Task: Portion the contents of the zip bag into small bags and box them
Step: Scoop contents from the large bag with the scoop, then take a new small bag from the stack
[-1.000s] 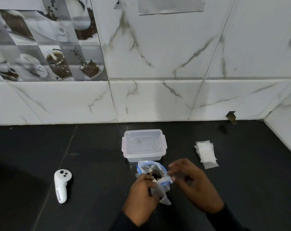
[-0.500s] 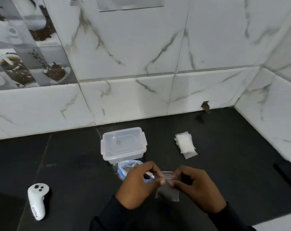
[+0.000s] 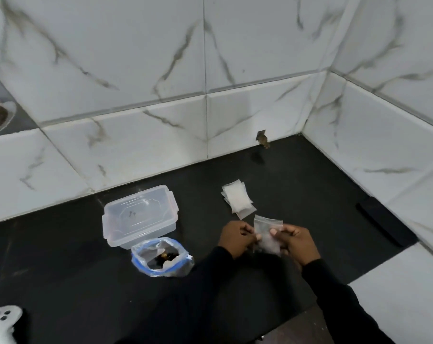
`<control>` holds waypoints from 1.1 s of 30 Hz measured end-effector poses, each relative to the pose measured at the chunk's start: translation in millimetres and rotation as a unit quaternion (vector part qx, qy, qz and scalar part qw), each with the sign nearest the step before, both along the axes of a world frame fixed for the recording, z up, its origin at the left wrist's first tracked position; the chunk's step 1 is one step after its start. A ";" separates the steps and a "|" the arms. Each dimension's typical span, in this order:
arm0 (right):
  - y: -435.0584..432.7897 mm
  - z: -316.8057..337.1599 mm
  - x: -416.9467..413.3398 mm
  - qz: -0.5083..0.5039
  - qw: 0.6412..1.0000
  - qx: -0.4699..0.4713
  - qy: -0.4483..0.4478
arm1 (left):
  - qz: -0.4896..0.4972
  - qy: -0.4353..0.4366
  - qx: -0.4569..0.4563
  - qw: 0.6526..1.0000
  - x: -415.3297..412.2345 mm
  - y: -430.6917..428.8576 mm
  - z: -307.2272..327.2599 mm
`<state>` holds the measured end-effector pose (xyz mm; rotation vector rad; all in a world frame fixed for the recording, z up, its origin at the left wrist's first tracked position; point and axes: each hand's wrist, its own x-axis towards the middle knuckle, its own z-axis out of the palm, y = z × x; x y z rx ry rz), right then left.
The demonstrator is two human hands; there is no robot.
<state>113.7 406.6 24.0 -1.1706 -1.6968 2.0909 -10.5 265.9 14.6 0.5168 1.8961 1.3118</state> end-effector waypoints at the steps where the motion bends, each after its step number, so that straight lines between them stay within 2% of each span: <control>1: 10.3 -7.8 -3.3 -0.011 1.000 -0.002 -0.018 | 0.001 0.005 -0.015 1.000 -0.7 10.6 -4.9; 5: 42.7 -28.2 -12.8 -0.025 0.997 0.017 -0.071 | -0.004 0.013 -0.078 0.997 -3.5 49.1 -20.2; 9: 66.1 -42.8 -13.7 -0.026 0.984 0.103 -0.146 | 0.016 -0.012 -0.118 0.993 2.8 75.1 -37.9; 12: 78.7 -48.1 -13.7 0.016 0.950 0.203 -0.238 | 0.028 -0.028 -0.127 0.991 5.9 84.7 -47.9; 14: 82.0 -46.1 -19.7 0.047 0.907 0.303 -0.288 | 0.040 -0.024 -0.132 0.990 2.5 84.6 -48.3; 15: 81.7 -42.8 -28.1 0.051 0.889 0.354 -0.286 | 0.050 -0.017 -0.134 0.990 -2.3 82.5 -47.5; 17: 75.1 -31.2 -50.7 0.043 0.885 0.402 -0.231 | 0.091 0.009 -0.140 0.986 -13.6 74.7 -46.6; 19: 64.3 -20.5 -83.2 0.060 0.908 0.375 -0.177 | 0.169 0.044 -0.144 0.974 -28.8 64.6 -46.2; 22: 52.8 -18.7 -129.6 0.096 0.939 0.288 -0.163 | 0.255 0.041 -0.125 0.958 -49.9 49.5 -41.2; 27: 41.4 -27.8 -168.3 0.132 0.927 0.280 -0.213 | 0.238 -0.045 -0.092 0.966 -68.3 37.2 -27.7; 30: 42.7 -29.0 -172.0 0.142 0.921 0.281 -0.230 | 0.239 -0.049 -0.090 0.966 -70.6 33.8 -30.8; 33: 35.2 -18.9 -160.9 0.125 0.944 0.258 -0.166 | 0.301 -0.017 -0.073 0.951 -71.9 30.4 -28.2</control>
